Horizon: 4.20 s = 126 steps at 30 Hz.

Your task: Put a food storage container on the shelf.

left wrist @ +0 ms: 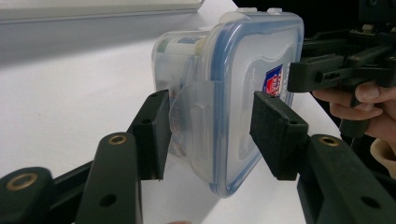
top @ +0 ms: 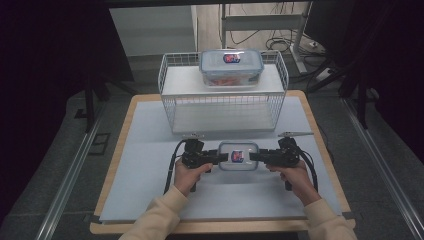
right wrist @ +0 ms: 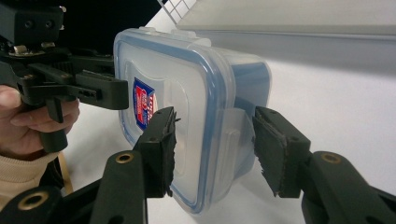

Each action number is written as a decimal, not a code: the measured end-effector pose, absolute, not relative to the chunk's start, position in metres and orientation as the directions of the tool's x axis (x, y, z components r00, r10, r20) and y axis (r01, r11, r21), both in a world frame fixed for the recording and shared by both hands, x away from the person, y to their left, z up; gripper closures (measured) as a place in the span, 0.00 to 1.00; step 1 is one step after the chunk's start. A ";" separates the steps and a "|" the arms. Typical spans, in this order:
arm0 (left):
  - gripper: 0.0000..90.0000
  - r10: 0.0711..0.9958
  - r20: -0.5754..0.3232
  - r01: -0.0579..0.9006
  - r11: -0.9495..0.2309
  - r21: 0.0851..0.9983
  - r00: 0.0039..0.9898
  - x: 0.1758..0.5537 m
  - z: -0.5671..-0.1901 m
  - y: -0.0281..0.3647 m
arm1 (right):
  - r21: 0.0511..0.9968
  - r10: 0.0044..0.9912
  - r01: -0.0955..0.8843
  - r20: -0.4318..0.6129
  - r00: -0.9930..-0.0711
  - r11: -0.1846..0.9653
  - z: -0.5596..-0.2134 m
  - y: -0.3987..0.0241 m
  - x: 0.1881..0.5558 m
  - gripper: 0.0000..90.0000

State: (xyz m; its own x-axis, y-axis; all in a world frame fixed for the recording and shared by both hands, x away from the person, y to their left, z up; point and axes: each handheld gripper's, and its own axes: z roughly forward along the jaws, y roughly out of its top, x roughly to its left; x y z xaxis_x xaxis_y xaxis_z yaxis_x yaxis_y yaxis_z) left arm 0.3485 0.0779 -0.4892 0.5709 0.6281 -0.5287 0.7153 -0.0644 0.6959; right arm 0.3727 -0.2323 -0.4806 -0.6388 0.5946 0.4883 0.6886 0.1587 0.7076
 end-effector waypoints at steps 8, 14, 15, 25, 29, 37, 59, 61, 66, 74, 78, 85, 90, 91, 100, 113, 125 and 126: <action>0.55 0.628 -0.518 0.699 -0.058 0.713 0.581 0.350 -0.480 0.081 | 0.727 0.590 0.669 0.476 -0.652 0.152 -0.473 -0.229 0.375 0.56; 0.55 0.625 -0.510 0.686 -0.058 0.725 0.591 0.353 -0.473 0.080 | 0.738 0.594 0.657 0.462 -0.659 0.153 -0.465 -0.230 0.376 0.56; 0.55 0.625 -0.510 0.686 -0.058 0.725 0.591 0.353 -0.473 0.080 | 0.738 0.594 0.657 0.462 -0.659 0.153 -0.465 -0.230 0.376 0.56; 0.55 0.624 -0.483 0.653 -0.059 0.755 0.615 0.357 -0.448 0.082 | 0.768 0.595 0.622 0.431 -0.678 0.153 -0.440 -0.228 0.380 0.56; 0.55 0.626 -0.468 0.638 -0.060 0.768 0.623 0.359 -0.436 0.084 | 0.779 0.594 0.607 0.416 -0.688 0.157 -0.427 -0.226 0.381 0.56; 0.55 0.623 -0.462 0.617 -0.041 0.786 0.631 0.363 -0.415 0.088 | 0.798 0.593 0.583 0.396 -0.701 0.156 -0.405 -0.223 0.386 0.56; 0.55 0.627 -0.405 0.533 -0.020 0.846 0.666 0.389 -0.339 0.099 | 0.852 0.584 0.497 0.323 -0.745 0.163 -0.322 -0.212 0.415 0.56; 0.55 0.627 -0.403 0.529 -0.018 0.848 0.667 0.392 -0.334 0.100 | 0.853 0.584 0.495 0.320 -0.746 0.164 -0.316 -0.211 0.418 0.56; 0.55 0.628 -0.397 0.523 -0.018 0.852 0.669 0.400 -0.324 0.101 | 0.854 0.583 0.493 0.319 -0.747 0.165 -0.307 -0.210 0.425 0.56; 0.55 0.633 -0.392 0.515 -0.012 0.857 0.667 0.411 -0.308 0.101 | 0.859 0.581 0.484 0.312 -0.752 0.166 -0.292 -0.210 0.438 0.56; 0.55 0.634 -0.390 0.513 -0.011 0.859 0.668 0.416 -0.303 0.101 | 0.861 0.579 0.482 0.313 -0.753 0.162 -0.285 -0.210 0.444 0.56; 0.55 0.639 -0.382 0.506 -0.013 0.862 0.668 0.421 -0.294 0.101 | 0.864 0.576 0.478 0.312 -0.756 0.160 -0.280 -0.210 0.450 0.56; 0.55 0.637 -0.380 0.497 -0.006 0.868 0.671 0.428 -0.286 0.102 | 0.869 0.571 0.468 0.306 -0.762 0.159 -0.270 -0.209 0.458 0.56; 0.55 0.637 -0.380 0.495 -0.003 0.869 0.671 0.430 -0.285 0.103 | 0.869 0.571 0.468 0.306 -0.762 0.159 -0.270 -0.209 0.458 0.56; 0.55 0.643 -0.378 0.484 0.013 0.875 0.666 0.448 -0.268 0.108 | 0.872 0.564 0.461 0.300 -0.769 0.164 -0.251 -0.203 0.480 0.56; 0.55 0.646 -0.390 0.494 0.023 0.869 0.656 0.473 -0.264 0.111 | 0.866 0.562 0.477 0.322 -0.762 0.152 -0.248 -0.200 0.507 0.56; 0.55 0.638 -0.409 0.500 0.043 0.865 0.652 0.499 -0.257 0.109 | 0.858 0.578 0.489 0.323 -0.749 0.155 -0.238 -0.201 0.528 0.56; 0.55 0.638 -0.411 0.502 0.044 0.864 0.651 0.501 -0.256 0.109 | 0.859 0.581 0.488 0.322 -0.748 0.152 -0.237 -0.201 0.533 0.56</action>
State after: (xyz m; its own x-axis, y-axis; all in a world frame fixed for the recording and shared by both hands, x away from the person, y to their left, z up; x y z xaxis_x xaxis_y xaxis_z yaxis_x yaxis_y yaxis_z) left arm 0.5015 0.1092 -0.2561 0.6511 0.6381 -0.4109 0.5018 0.0442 0.8639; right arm 0.5330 -0.2012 -0.2372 -0.7477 0.5807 0.3222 0.4882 0.1518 0.8594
